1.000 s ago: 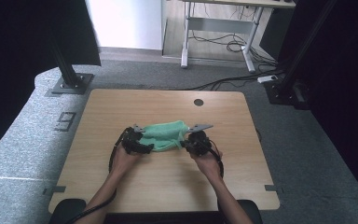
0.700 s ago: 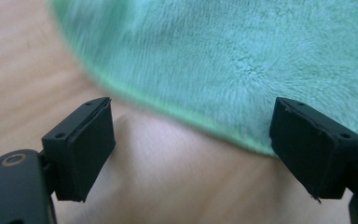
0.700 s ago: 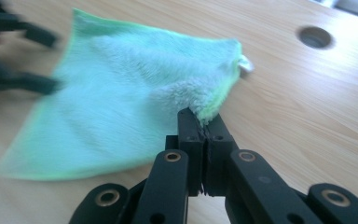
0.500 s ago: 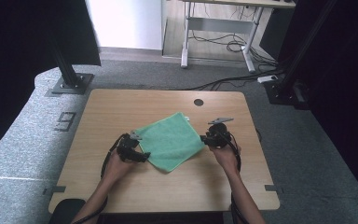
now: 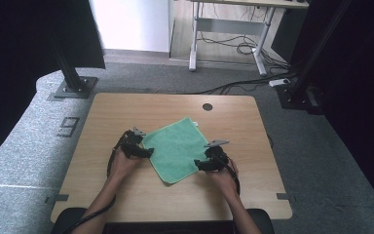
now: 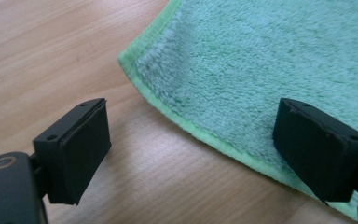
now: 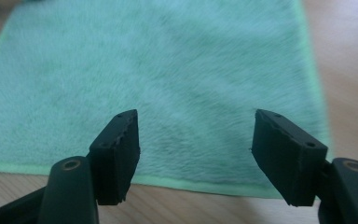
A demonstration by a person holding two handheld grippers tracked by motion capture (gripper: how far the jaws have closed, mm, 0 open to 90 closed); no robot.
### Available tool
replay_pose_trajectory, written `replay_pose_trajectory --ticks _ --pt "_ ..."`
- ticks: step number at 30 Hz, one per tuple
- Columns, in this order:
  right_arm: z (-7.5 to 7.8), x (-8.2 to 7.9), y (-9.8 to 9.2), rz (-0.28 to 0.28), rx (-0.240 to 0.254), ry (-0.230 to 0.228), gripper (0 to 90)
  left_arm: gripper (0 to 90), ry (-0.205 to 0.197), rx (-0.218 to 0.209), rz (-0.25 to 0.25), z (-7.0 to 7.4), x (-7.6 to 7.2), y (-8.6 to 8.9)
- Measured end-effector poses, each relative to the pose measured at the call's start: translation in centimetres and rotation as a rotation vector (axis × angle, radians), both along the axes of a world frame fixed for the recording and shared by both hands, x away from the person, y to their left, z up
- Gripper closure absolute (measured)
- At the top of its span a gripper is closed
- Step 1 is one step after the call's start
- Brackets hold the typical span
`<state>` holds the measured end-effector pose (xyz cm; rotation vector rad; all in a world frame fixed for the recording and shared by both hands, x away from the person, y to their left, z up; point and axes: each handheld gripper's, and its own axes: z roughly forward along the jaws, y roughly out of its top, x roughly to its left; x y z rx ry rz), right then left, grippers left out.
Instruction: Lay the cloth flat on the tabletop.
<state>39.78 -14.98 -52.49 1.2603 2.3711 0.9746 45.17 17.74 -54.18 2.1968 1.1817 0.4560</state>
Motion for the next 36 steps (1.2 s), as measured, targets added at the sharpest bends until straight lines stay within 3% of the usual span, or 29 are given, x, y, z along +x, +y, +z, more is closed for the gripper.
replay_pose_trajectory --ticks 4,10,14,17,20,23,25,27,29,30,33,36 --pt "-1.5 -0.3 1.0 0.001 -0.034 0.008 28.5 11.6 -0.005 0.006 0.005 0.0 -0.9 0.1" --pt "-1.4 -0.2 0.7 -0.025 -0.109 -0.033 25.8 11.6 -0.009 0.013 -0.016 0.1 -3.6 -0.1" --pt "-1.5 0.6 -0.8 -0.075 -0.119 -0.037 23.4 11.4 0.022 0.005 -0.082 0.2 -5.9 -1.1" --pt "-1.5 1.3 -1.9 -0.126 -0.11 -0.027 23.8 10.3 0.012 0.008 -0.128 1.1 -6.8 -1.5" --pt "-1.0 1.1 -2.3 -0.125 -0.087 -0.019 25.9 10.5 -0.02 -0.041 -0.1 2.6 -5.6 -0.7" --pt "-0.5 -0.2 -1.8 -0.096 -0.048 -0.025 23.9 11.4 -0.037 -0.024 -0.049 3.1 -3.2 0.3" --pt "-0.4 -1.1 -1.3 -0.076 -0.028 -0.022 21.9 11.9 -0.018 -0.016 -0.028 2.6 -1.5 0.7" --pt "-0.6 -1.9 -0.7 -0.052 -0.039 -0.017 20.4 11.9 0.007 -0.015 -0.023 1.9 -0.7 0.8" --pt "-1.0 -2.5 -0.2 -0.037 -0.065 -0.015 20.2 11.9 0.024 0.027 -0.025 1.0 -0.4 0.6" --pt "-1.4 -2.8 0.0 -0.037 -0.11 -0.011 19.6 11.3 0.028 0.049 -0.029 0.6 -0.6 0.5" --pt "-1.6 -2.7 -0.4 -0.055 -0.097 -0.01 19.0 11.9 0.035 0.009 -0.021 0.2 -1.2 1.1" --pt "-1.6 -2.2 -1.0 -0.081 -0.09 -0.001 18.9 10.9 0.04 0.0 -0.029 0.2 -2.1 1.5"
